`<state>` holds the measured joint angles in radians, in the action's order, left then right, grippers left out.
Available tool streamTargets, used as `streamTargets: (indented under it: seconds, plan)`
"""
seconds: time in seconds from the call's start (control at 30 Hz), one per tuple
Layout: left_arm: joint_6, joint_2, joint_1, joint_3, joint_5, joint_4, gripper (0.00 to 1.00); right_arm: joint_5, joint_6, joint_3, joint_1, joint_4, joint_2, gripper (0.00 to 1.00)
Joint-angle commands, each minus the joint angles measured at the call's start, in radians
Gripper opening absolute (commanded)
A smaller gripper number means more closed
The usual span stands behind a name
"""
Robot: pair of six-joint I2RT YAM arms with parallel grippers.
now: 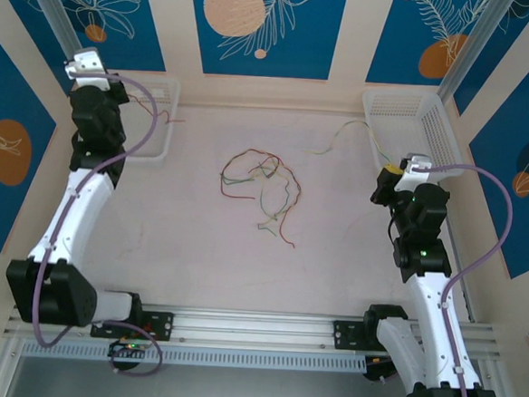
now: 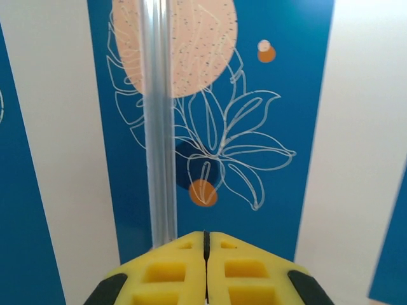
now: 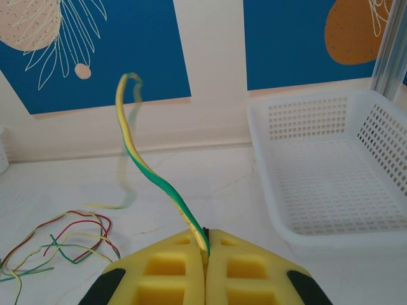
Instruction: Untangle the cables
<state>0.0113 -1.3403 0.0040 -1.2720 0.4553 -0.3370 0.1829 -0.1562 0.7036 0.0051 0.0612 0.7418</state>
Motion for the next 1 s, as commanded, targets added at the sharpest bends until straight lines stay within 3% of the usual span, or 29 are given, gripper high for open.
streamTargets:
  seconds: [0.0,0.17,0.3,0.53,0.87,0.97]
  plan:
    - [0.009,-0.066,0.059,-0.094,-0.026,-0.023,0.00,-0.010,0.008,-0.018,0.001,-0.015,-0.029,0.00]
    - [-0.052,-0.203,0.169,-0.140,-0.087,-0.071,0.00,-0.037,-0.012,-0.023,0.002,-0.027,-0.027,0.00]
    - [-0.038,-0.363,0.204,-0.246,-0.146,-0.035,0.00,-0.060,-0.024,-0.022,0.005,-0.019,-0.028,0.00]
    - [0.015,-0.598,0.203,-0.383,-0.202,0.095,0.00,-0.049,-0.021,-0.029,0.011,0.002,-0.060,0.00]
    - [-0.061,-0.704,0.191,-0.409,-0.279,0.340,0.00,-0.078,-0.025,-0.025,0.014,-0.010,-0.059,0.00]
    - [-0.088,-0.759,0.191,-0.490,-0.301,0.478,0.00,-0.076,-0.016,-0.017,0.014,-0.005,-0.059,0.00]
